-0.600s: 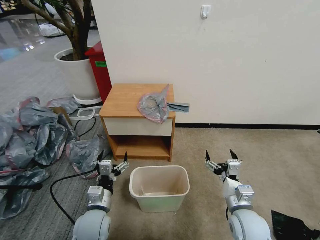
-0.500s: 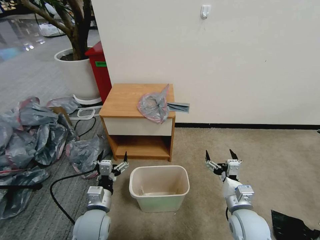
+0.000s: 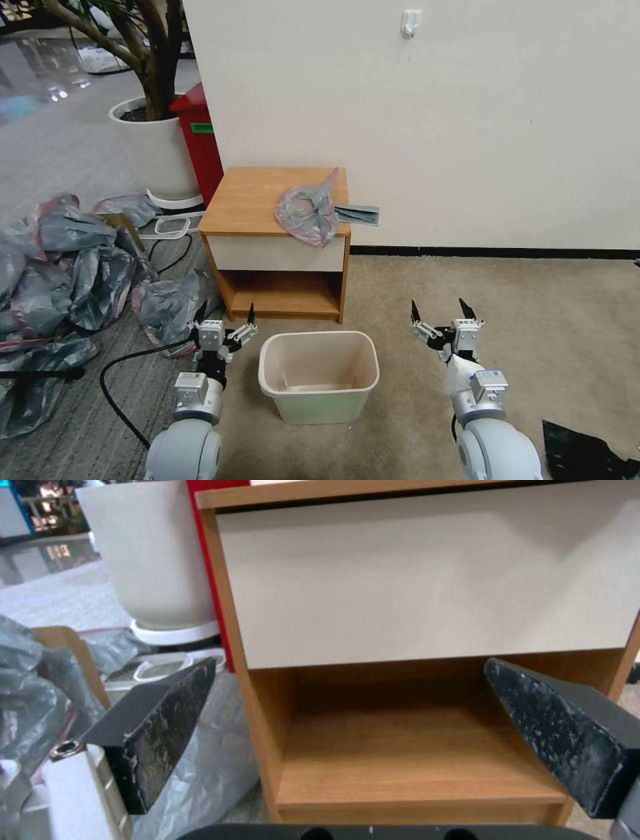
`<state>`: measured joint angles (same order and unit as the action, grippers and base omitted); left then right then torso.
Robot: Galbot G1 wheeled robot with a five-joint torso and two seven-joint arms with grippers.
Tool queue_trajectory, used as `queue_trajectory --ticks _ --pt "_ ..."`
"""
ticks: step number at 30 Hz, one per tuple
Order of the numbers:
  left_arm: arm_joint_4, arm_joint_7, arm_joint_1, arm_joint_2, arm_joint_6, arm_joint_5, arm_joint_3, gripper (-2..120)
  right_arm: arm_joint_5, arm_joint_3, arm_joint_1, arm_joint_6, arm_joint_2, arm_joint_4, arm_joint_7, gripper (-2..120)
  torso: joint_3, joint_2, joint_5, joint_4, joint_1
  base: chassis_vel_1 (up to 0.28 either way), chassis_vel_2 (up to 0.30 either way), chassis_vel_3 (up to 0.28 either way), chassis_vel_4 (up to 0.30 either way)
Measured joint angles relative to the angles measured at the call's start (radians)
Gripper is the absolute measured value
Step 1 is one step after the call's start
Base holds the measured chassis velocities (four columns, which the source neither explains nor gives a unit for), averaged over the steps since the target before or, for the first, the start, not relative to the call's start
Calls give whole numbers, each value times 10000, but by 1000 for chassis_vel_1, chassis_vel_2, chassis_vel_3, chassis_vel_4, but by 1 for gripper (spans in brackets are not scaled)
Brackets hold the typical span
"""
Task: Pick up the garbage bag from the table and place it over the trash can.
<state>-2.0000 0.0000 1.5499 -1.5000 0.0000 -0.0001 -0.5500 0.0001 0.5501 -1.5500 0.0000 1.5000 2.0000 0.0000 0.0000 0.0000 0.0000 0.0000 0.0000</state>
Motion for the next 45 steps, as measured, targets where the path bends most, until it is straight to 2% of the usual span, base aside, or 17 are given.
queue_trajectory --ticks 37,40,43,45 --pt "-8 0 4 0 1 0 -1 100 7 -3 -2 -5 0 12 12 100 0 0 0 0 0 0 0 0 0" --pt "-189 -20 72 2 113 -22 -39 100 72 -33 -24 -126 1 218 111 100 1 0 0 -1 2 0 0 0 0" --pt "-1007 -135 401 30 692 -185 -257 100 386 -219 -121 -727 20 1210 564 100 0 0 0 -1 2 0 0 0 0" --pt "-1204 -163 482 36 837 -226 -311 100 464 -265 -147 -877 27 1459 680 100 0 0 -1 0 1 0 0 0 0"
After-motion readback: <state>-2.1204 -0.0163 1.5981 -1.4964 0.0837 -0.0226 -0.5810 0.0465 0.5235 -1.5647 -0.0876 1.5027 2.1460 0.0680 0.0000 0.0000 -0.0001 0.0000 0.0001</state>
